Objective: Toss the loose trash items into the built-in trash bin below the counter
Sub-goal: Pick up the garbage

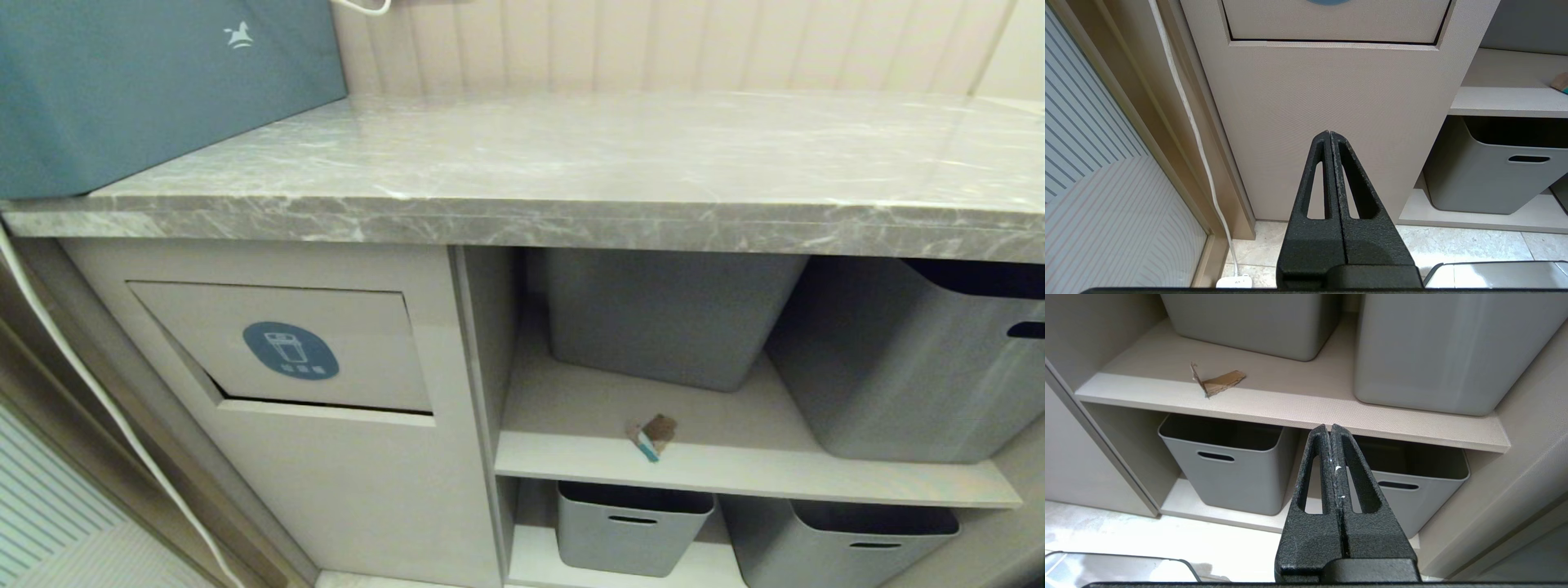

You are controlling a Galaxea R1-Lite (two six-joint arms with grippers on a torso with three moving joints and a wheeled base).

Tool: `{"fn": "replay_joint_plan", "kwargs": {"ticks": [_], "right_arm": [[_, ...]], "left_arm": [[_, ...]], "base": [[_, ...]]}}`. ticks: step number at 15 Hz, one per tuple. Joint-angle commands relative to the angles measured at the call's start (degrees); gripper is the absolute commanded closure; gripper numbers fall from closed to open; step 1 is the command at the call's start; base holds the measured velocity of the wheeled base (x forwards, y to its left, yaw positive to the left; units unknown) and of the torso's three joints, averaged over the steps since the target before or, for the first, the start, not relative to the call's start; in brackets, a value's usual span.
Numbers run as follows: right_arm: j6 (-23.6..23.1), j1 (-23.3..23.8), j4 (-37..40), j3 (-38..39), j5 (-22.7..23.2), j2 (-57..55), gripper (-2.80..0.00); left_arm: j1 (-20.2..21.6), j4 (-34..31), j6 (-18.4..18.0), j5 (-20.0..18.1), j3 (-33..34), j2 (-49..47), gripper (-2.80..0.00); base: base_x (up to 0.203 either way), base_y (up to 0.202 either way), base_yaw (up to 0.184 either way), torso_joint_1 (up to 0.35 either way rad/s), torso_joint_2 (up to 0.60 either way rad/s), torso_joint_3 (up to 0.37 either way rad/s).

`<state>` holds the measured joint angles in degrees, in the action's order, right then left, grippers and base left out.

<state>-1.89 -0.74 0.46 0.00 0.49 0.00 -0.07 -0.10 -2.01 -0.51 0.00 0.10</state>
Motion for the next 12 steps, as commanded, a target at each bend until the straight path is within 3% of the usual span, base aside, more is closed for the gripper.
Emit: {"fn": "replay_joint_plan", "kwargs": {"ticks": [1,12], "right_arm": [[0.60,-0.05,-0.13,0.00,-0.06,0.09,0.00],[1.47,-0.05,-0.11,0.00,-0.22,0.09,0.00]], "left_arm": [[-0.01,0.01,-0.01,-0.02,0.00,0.08,0.00],[-0.01,0.01,-0.01,-0.10,0.00,0.08,0.00]], "base": [[0.000,0.000,0.000,0.000,0.00,0.000],[0.000,0.000,0.000,0.000,0.00,0.000]]}}
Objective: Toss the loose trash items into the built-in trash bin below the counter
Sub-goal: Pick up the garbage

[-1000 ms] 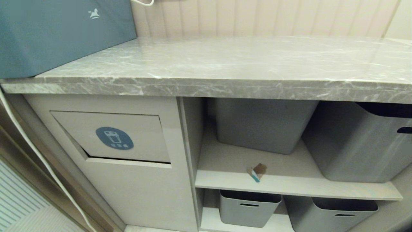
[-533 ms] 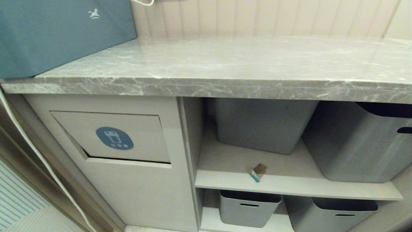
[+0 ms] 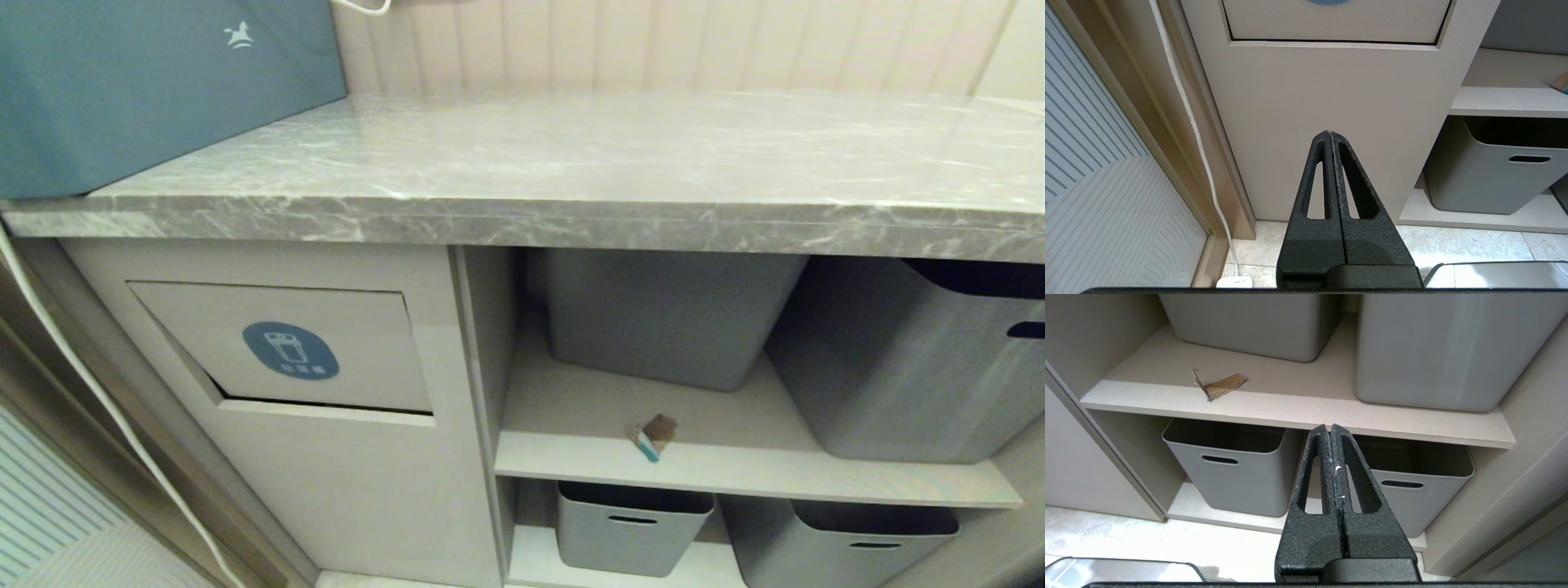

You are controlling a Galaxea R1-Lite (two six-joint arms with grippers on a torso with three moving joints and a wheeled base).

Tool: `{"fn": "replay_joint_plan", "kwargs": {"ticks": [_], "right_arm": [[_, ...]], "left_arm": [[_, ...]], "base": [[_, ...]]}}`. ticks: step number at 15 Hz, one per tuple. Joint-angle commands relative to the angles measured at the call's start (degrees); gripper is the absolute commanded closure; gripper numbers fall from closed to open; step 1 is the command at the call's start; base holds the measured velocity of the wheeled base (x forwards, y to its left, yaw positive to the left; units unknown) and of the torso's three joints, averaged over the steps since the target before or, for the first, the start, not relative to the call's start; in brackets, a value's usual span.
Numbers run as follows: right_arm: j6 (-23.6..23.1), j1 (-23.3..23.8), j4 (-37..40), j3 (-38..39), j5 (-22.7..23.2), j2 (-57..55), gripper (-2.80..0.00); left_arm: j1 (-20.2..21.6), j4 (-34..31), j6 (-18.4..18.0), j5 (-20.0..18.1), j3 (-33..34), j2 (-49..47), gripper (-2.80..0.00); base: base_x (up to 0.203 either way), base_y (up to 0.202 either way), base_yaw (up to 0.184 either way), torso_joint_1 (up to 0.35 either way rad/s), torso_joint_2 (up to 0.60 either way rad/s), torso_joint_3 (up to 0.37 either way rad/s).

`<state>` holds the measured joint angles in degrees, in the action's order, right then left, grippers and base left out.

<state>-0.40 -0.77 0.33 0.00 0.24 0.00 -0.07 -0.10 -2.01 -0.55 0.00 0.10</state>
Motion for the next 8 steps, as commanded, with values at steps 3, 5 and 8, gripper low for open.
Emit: {"fn": "replay_joint_plan", "kwargs": {"ticks": [3,5,8], "right_arm": [[0.05,-0.02,0.02,0.00,0.02,0.09,0.00],[0.01,-0.02,0.02,0.00,0.02,0.16,0.00],[-0.04,-0.02,0.02,0.00,0.02,0.09,0.00]], "left_arm": [[-0.01,0.01,0.17,0.11,0.00,0.08,0.00],[0.06,0.10,0.17,0.28,0.00,0.08,0.00],[-0.01,0.01,0.25,0.11,0.00,0.08,0.00]], "base": [[0.000,0.000,0.000,0.000,0.00,0.000],[0.000,0.000,0.000,0.000,0.00,0.000],[0.000,0.000,0.000,0.000,0.00,0.000]]}}
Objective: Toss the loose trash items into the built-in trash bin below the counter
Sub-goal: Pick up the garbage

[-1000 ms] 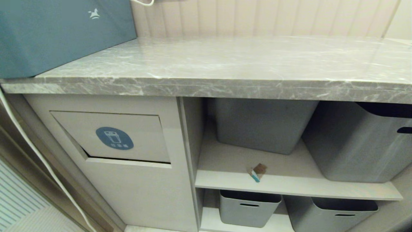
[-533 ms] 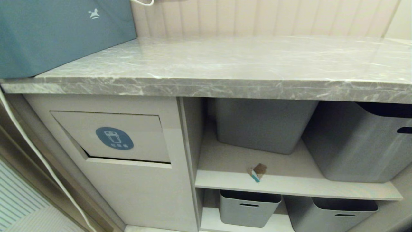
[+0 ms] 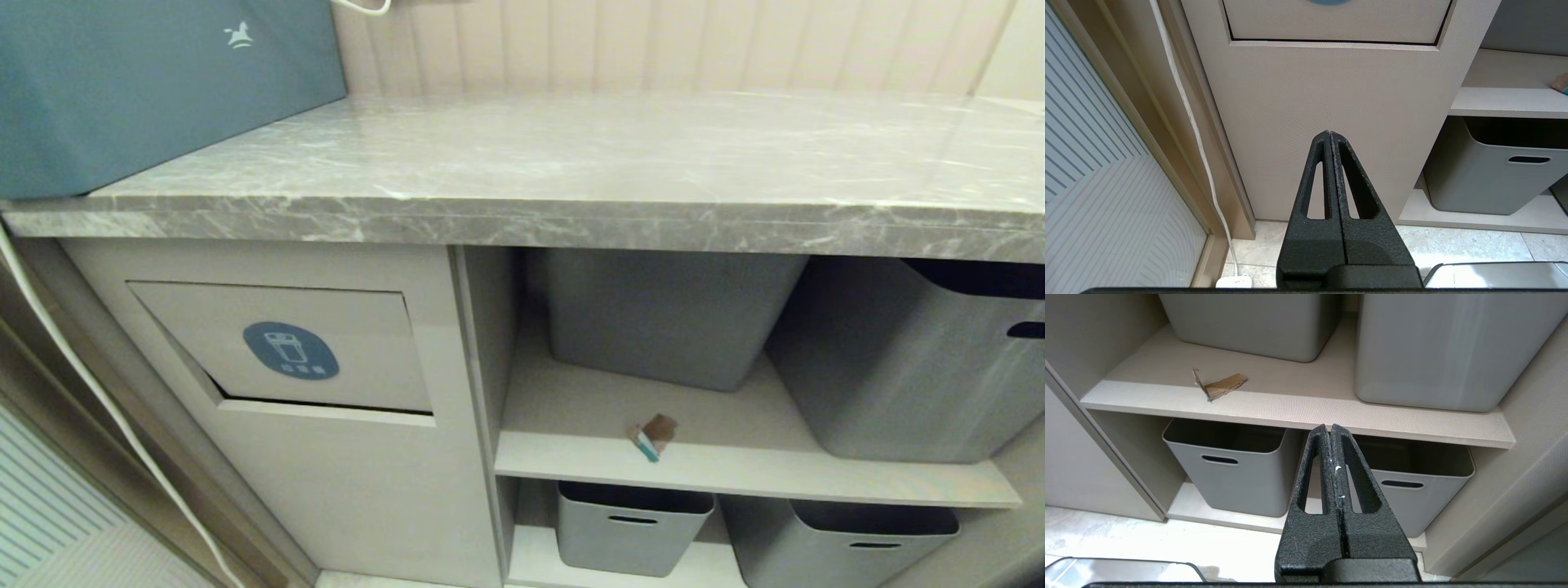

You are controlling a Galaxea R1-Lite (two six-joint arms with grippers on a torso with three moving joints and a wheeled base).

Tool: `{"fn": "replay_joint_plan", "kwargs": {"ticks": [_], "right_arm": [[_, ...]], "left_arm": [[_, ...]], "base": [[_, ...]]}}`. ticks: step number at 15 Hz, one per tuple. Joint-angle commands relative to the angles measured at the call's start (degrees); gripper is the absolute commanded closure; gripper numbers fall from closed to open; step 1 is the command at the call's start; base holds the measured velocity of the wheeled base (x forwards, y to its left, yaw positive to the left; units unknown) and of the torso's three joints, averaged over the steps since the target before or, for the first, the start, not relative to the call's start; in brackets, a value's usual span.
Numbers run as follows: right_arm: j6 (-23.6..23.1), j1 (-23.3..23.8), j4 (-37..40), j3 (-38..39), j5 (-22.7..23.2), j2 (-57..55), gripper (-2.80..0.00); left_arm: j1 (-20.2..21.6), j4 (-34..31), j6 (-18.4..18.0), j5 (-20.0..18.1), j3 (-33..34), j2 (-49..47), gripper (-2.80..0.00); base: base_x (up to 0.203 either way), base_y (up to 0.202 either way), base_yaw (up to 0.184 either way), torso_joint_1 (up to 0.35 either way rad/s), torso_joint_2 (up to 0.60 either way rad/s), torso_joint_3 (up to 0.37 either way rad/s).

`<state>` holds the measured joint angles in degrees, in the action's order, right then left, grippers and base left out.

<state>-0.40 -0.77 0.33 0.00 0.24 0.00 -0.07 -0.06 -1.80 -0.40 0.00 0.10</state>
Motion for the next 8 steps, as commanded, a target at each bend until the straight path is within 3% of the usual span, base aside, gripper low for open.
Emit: {"fn": "replay_joint_plan", "kwargs": {"ticks": [1,8], "right_arm": [[-0.04,-0.02,0.02,0.00,0.02,0.09,0.00],[-0.04,-0.02,0.02,0.00,0.02,0.09,0.00]], "left_arm": [[-0.01,-0.03,0.04,0.05,0.00,0.08,0.00],[-0.01,-0.03,-0.05,-0.04,0.00,0.08,0.00]], "base": [[0.000,0.000,0.000,0.000,0.00,0.000],[0.000,0.000,0.000,0.000,0.00,0.000]]}}
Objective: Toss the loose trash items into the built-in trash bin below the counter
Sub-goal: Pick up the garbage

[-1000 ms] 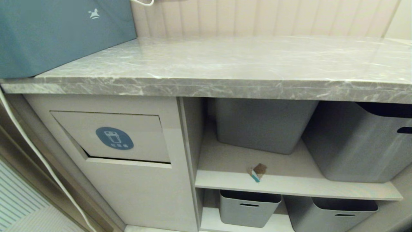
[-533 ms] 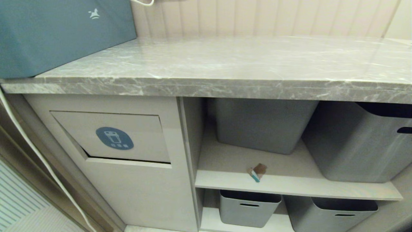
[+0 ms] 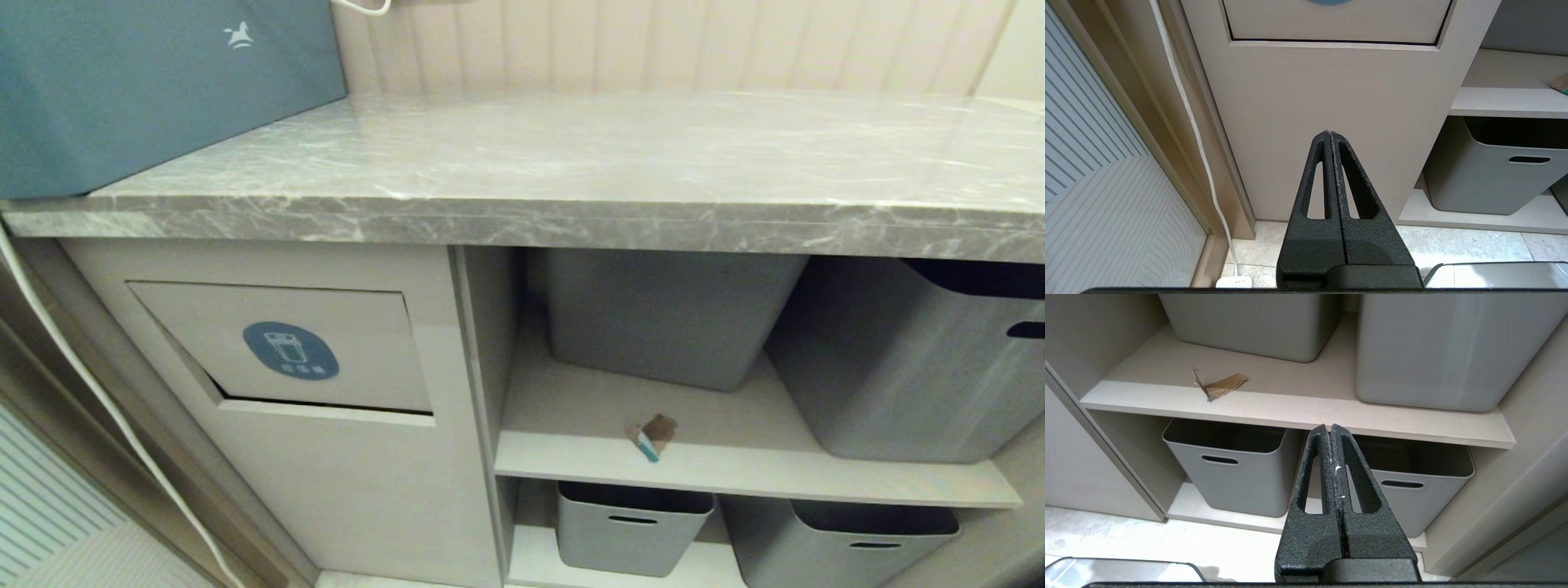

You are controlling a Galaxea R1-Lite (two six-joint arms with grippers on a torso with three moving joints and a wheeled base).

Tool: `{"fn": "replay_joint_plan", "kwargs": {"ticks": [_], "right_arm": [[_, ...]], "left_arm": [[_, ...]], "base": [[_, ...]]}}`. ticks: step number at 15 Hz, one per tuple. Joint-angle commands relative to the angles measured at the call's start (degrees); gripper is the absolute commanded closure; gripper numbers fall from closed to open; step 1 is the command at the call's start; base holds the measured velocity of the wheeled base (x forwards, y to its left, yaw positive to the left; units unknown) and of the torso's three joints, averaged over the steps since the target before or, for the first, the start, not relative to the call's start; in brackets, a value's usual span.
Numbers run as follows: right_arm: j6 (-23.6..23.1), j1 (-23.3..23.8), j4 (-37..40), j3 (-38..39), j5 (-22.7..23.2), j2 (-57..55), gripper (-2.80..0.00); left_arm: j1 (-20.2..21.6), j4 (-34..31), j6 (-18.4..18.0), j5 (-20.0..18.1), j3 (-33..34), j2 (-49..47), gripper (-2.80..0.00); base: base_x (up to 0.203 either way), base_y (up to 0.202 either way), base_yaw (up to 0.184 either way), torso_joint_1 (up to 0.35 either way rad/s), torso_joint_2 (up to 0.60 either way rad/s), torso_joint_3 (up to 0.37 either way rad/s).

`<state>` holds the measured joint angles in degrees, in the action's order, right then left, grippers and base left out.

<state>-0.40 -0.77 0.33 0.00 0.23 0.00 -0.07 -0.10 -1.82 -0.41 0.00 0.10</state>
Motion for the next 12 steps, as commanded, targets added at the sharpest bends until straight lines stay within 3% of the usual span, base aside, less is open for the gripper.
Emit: {"fn": "replay_joint_plan", "kwargs": {"ticks": [1,3,9,12], "right_arm": [[0.05,-0.02,0.02,0.00,0.03,0.09,0.00],[0.05,-0.02,-0.05,0.00,0.03,0.11,0.00],[-0.04,-0.02,-0.07,0.00,0.03,0.09,0.00],[-0.04,-0.02,-0.07,0.00,0.12,0.09,0.00]], "left_arm": [[-0.01,0.01,-0.03,-0.01,0.00,0.07,0.00],[0.04,0.01,-0.03,0.06,0.00,0.08,0.00],[-0.01,0.01,-0.12,0.06,0.00,0.08,0.00],[-0.01,0.01,-0.02,0.06,0.00,0.08,0.00]], "base": [[0.000,0.000,0.000,0.000,0.00,0.000],[-0.063,0.000,0.001,0.005,0.00,0.001],[-0.194,0.000,0.002,0.001,0.00,0.005],[-0.040,0.000,0.001,0.001,0.00,0.001]]}}
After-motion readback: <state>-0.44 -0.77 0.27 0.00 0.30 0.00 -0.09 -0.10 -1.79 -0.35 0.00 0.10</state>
